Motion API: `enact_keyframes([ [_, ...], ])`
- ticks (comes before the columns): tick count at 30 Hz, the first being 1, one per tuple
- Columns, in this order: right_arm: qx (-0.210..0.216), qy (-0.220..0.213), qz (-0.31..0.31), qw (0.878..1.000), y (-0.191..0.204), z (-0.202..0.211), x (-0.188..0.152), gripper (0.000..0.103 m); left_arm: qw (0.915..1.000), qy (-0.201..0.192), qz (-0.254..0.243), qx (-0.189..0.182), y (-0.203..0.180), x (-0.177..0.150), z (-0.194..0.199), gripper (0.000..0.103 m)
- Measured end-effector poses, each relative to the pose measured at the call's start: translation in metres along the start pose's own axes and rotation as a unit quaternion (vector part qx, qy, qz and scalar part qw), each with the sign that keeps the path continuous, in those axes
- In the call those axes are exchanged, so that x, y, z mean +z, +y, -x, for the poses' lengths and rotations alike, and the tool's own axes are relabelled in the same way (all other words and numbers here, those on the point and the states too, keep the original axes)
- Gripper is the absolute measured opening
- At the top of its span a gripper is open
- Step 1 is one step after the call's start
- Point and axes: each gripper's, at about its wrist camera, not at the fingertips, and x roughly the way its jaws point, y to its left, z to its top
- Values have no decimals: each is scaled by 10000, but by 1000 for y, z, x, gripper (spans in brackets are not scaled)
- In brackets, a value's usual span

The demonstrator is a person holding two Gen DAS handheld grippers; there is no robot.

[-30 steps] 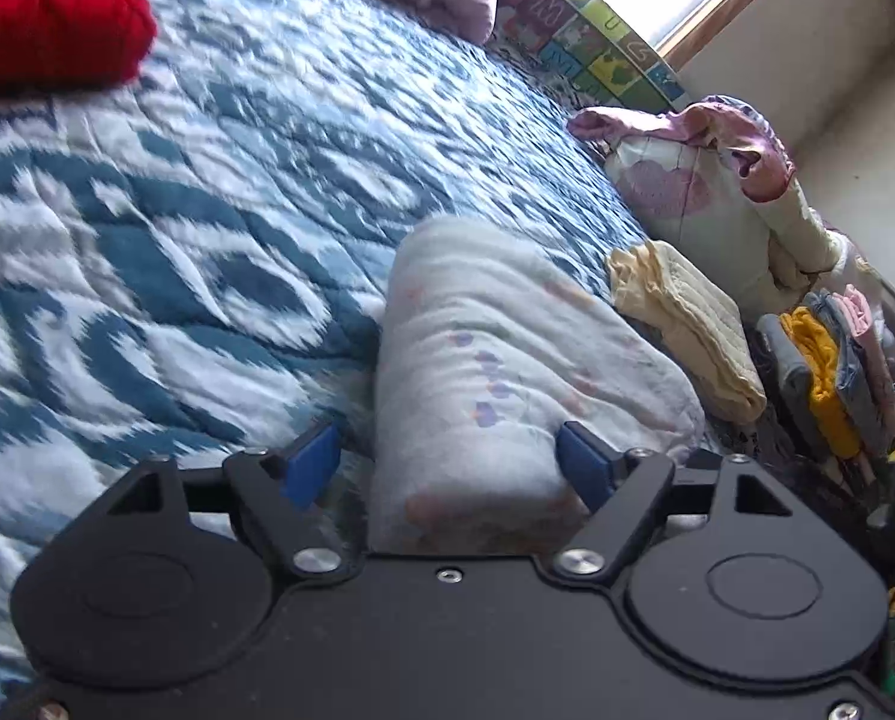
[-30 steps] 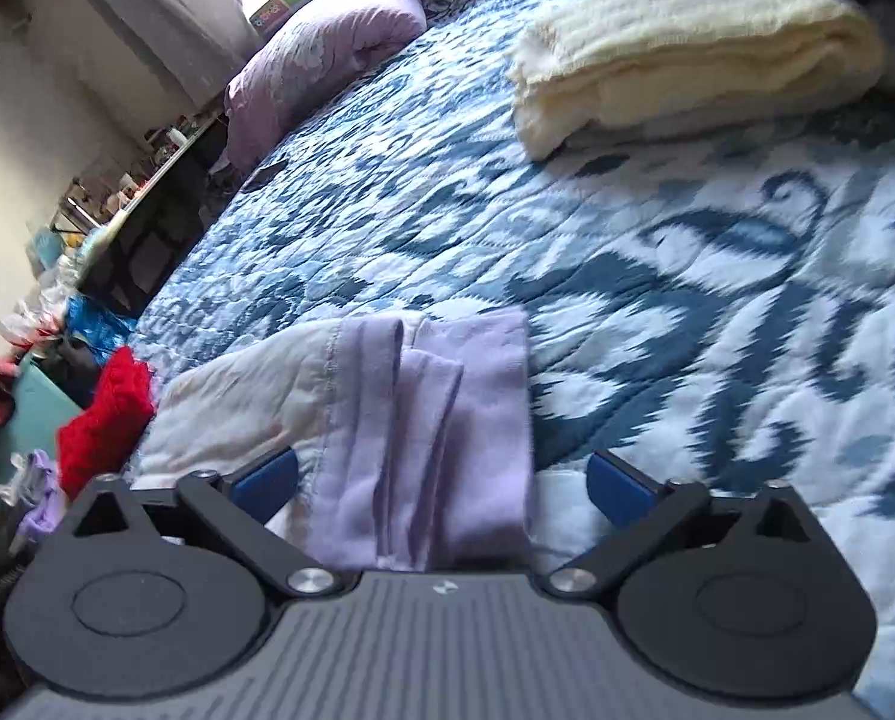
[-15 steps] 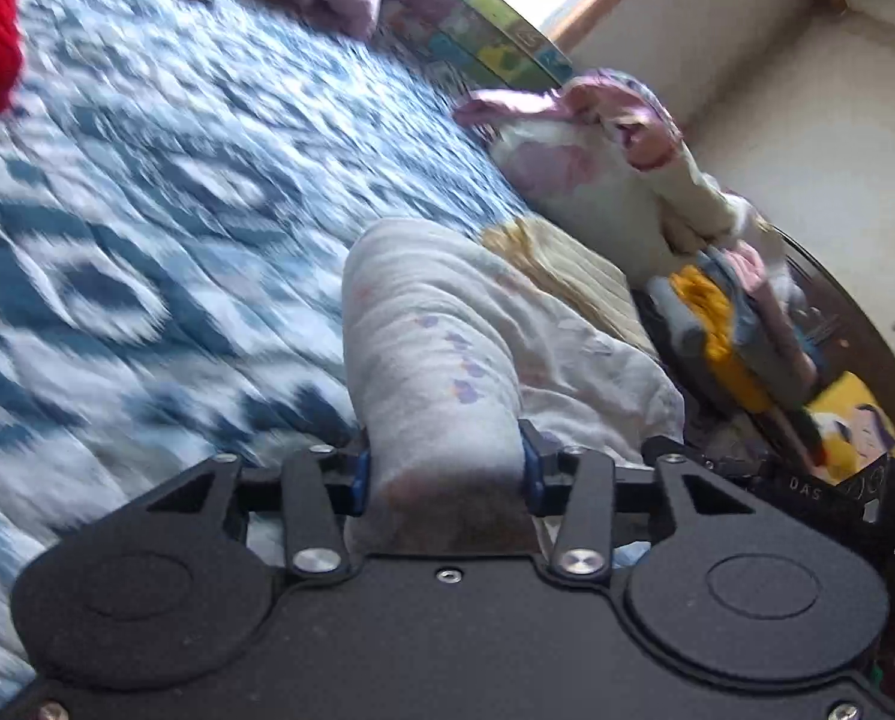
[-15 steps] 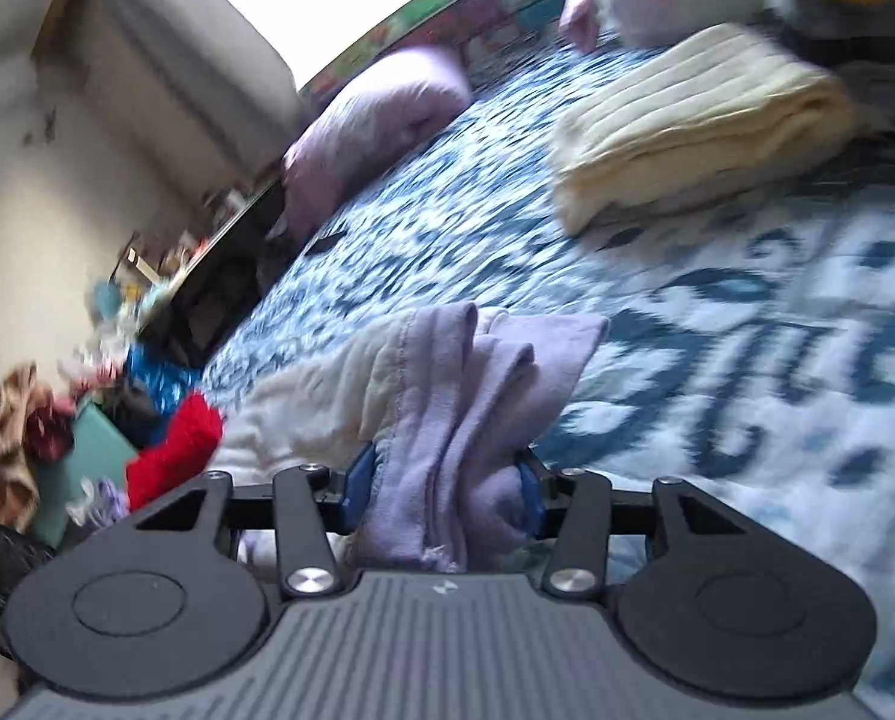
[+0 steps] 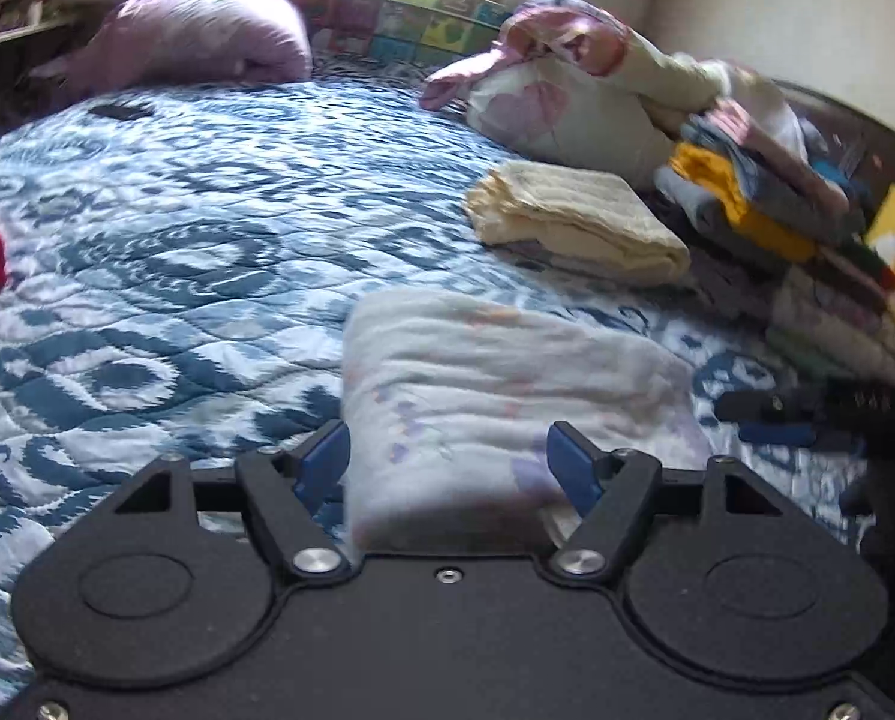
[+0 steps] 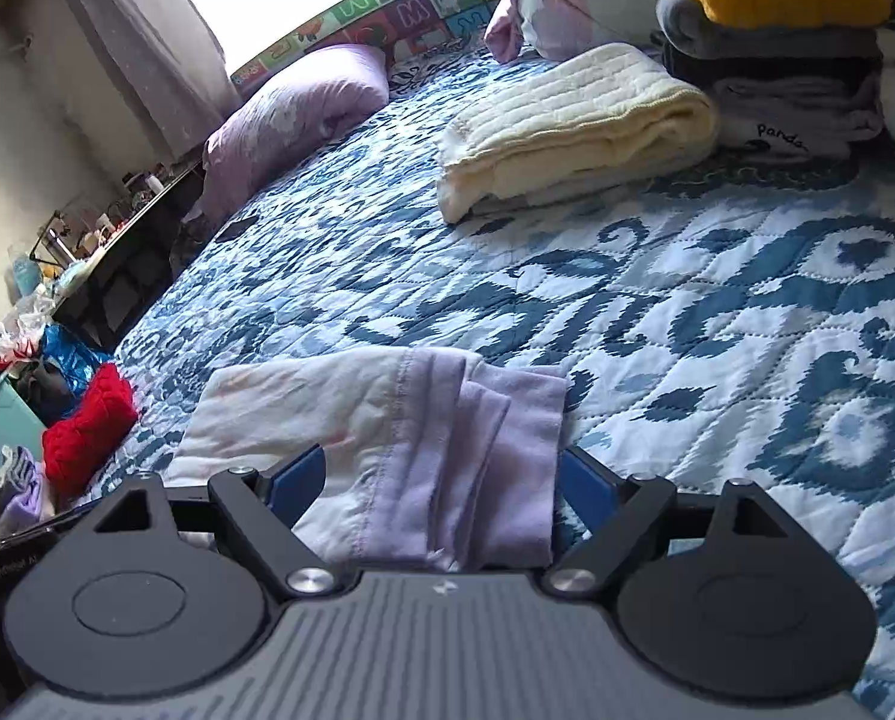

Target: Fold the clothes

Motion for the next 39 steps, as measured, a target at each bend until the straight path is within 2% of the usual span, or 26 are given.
enact_keyframes([
  [4,-103,142,423,9990,16,4,-3,85,9987,107,-438,238,-21,-4,4,72],
  [8,-239,285,683,9970,27,11,-2,101,9945,267,-987,229,-45,-7,4,72],
  [12,-250,304,584,9975,24,22,5,103,9793,435,-1945,352,-74,-14,-8,72],
  [15,-251,303,340,9986,18,29,10,103,9643,471,-2569,437,-90,-22,-23,72],
  [20,-44,289,-104,9995,10,36,14,103,9418,544,-3259,624,-108,-31,-44,72],
  [21,-1,304,-165,9994,9,35,13,103,9369,525,-3390,676,-111,-33,-47,70],
  [22,45,319,-232,9992,8,35,13,103,9359,520,-3414,702,-112,-32,-49,61],
  [23,80,331,-288,9990,7,35,12,103,9362,520,-3401,720,-112,-30,-50,54],
  [27,195,365,-526,9978,1,34,9,103,9533,560,-2928,477,-105,-16,-49,43],
  [29,243,376,-650,9969,-3,33,6,103,9597,525,-2730,414,-102,-13,-48,29],
  [30,266,382,-711,9964,-5,32,5,103,9620,508,-2652,401,-102,-12,-47,27],
  [32,314,394,-834,9952,-8,31,3,103,9647,475,-2562,371,-102,-11,-45,15],
  [39,431,399,-1206,9910,-18,29,-2,103,9750,211,-2187,339,-93,-6,-35,9],
])
